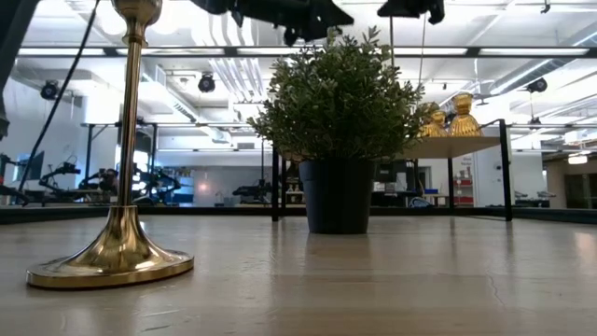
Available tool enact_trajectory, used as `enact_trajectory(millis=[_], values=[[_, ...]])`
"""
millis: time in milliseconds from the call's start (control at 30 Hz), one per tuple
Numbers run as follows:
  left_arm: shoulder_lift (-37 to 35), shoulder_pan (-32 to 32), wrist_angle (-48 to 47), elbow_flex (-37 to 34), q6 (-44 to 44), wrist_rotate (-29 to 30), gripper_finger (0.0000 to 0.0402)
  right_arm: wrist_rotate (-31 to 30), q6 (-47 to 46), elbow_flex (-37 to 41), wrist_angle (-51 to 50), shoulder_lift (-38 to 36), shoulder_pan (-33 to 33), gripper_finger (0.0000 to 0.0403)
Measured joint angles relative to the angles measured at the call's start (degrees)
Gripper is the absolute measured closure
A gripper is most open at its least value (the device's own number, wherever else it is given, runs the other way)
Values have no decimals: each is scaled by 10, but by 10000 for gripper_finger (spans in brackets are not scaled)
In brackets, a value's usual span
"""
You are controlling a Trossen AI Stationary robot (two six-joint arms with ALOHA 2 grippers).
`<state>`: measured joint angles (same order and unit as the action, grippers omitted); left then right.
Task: Pick & Place candle stick holders
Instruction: Put the large top left golden candle holder on the shelf
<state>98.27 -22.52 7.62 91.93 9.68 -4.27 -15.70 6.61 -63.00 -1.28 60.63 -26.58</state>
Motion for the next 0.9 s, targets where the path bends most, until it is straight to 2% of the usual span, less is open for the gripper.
enact_trajectory(millis=[300, 567, 733, 900], values=[[-44, 7, -11, -22, 10, 24, 152, 55, -37, 20, 68, 42, -111, 394], [-74, 6, -26, -40, 24, 71, 152, 54, -49, 20, 93, 114, -149, 394], [-97, 7, -50, -41, 28, 103, 152, 51, -61, 26, 100, 123, -168, 394], [-132, 6, -62, -42, 41, 142, 152, 50, -83, 66, 168, 109, -180, 394]])
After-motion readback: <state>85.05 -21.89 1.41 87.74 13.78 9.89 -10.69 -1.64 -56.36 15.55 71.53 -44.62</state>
